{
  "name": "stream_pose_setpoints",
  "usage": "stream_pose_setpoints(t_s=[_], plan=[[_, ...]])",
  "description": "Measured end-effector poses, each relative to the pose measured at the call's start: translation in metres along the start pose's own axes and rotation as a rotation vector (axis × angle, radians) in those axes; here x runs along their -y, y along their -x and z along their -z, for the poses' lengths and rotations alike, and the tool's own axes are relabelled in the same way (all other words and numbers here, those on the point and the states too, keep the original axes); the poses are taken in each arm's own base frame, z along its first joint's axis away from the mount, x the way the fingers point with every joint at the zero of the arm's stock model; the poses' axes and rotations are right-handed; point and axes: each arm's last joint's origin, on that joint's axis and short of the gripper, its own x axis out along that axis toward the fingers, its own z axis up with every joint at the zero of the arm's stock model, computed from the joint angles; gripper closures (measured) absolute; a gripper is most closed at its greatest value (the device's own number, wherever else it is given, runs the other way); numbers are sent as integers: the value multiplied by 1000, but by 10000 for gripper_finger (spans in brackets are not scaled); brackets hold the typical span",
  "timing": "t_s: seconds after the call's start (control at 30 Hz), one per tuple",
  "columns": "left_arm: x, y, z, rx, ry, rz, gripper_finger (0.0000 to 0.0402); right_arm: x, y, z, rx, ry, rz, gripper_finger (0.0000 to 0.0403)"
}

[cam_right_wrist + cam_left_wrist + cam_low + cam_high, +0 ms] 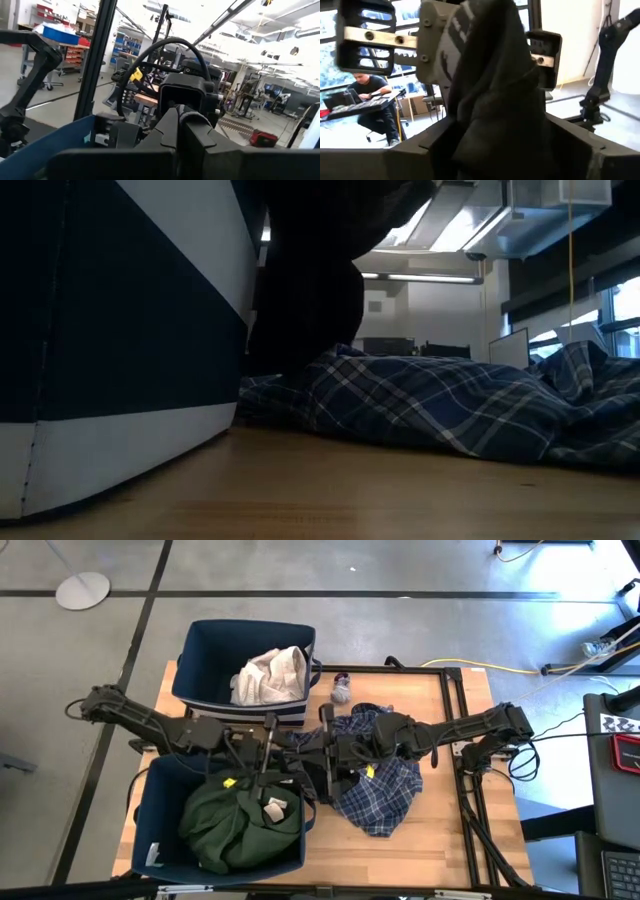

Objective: Sort clothes
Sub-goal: Put the black boxer into the bottom blue laundry organizer

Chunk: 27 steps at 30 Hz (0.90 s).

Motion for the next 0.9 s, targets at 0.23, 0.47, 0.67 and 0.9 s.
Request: stream_pose_setpoints(t_s=[0.23, 0.47, 0.67, 0.9], plan=[[-1, -2, 2, -6, -44, -7, 276, -1, 0, 0, 10, -39, -31, 391], [-1, -1, 1, -7, -86, -8, 392, -3, 2, -3, 10, -66, -20, 327], [-4, 6, -6, 11, -102, -16, 391, -11, 12, -19, -22, -66, 71, 236], [-21, 50, -72, 137, -69, -53, 389, -26, 48, -53, -186, -51, 202, 191]])
